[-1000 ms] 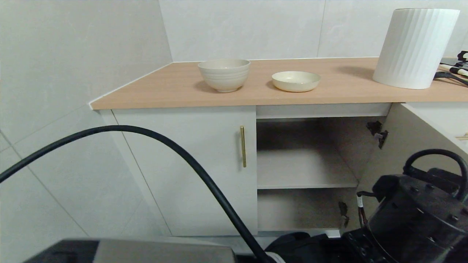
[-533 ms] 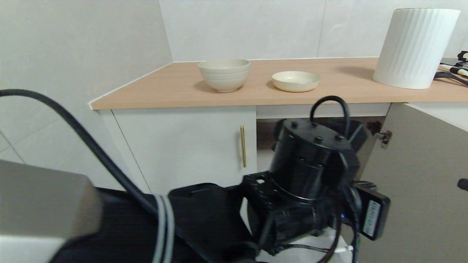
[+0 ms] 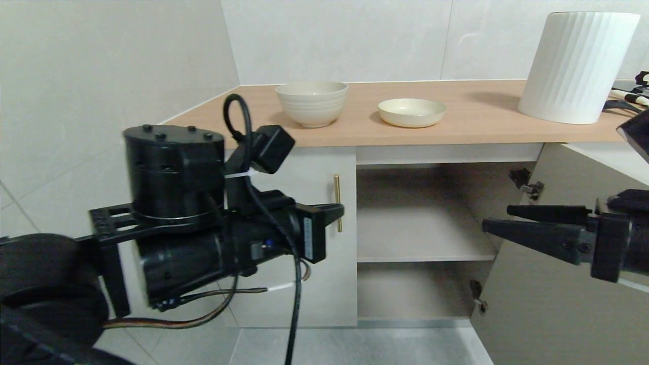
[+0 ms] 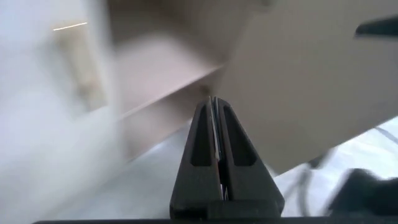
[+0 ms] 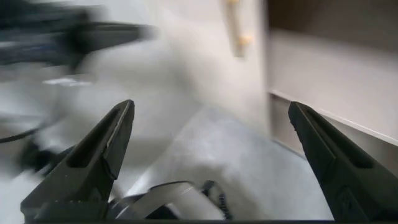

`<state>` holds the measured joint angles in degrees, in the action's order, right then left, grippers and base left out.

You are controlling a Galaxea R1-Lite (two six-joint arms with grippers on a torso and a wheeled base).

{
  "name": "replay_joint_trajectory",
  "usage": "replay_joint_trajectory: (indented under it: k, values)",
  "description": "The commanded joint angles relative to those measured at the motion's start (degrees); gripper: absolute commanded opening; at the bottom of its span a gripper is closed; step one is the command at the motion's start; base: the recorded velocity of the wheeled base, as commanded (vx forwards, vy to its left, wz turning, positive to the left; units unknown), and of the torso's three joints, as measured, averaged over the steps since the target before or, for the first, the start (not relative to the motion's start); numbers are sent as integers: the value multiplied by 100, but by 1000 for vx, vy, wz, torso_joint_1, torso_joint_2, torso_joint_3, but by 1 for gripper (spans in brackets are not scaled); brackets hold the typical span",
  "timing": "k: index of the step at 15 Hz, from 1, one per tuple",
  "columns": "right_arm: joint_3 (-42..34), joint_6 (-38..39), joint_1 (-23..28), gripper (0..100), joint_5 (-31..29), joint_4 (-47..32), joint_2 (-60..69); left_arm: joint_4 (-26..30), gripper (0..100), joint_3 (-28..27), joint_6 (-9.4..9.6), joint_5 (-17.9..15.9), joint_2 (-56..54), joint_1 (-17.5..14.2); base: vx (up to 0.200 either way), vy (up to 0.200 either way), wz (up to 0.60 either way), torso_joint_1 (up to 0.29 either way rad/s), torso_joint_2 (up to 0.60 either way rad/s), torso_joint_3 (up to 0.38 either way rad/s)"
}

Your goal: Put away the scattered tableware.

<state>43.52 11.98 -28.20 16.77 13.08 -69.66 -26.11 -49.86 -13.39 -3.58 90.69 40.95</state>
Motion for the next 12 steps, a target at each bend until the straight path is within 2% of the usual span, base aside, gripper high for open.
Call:
replay_joint_trajectory:
  k: [1,3,6,7,12]
  values:
    - [60,-3,-19,100,-262,2,-312,1,0,679,108,-107,-842,-562,0,0,0,0,0,0]
    - [-1,-3,-19,100,-421,2,-145,10,0,618,143,-222,-789,-641,0,0,0,0,0,0]
    - [-1,-3,-19,100,-491,-25,5,133,0,591,152,-222,-798,-641,0,0,0,0,0,0]
    - [7,-3,-19,100,-491,-34,22,168,100,565,152,-222,-807,-641,0,0,0,0,0,0]
    - [350,6,-19,100,-500,-614,31,185,100,407,161,-187,-1018,-790,0,0,0,0,0,0]
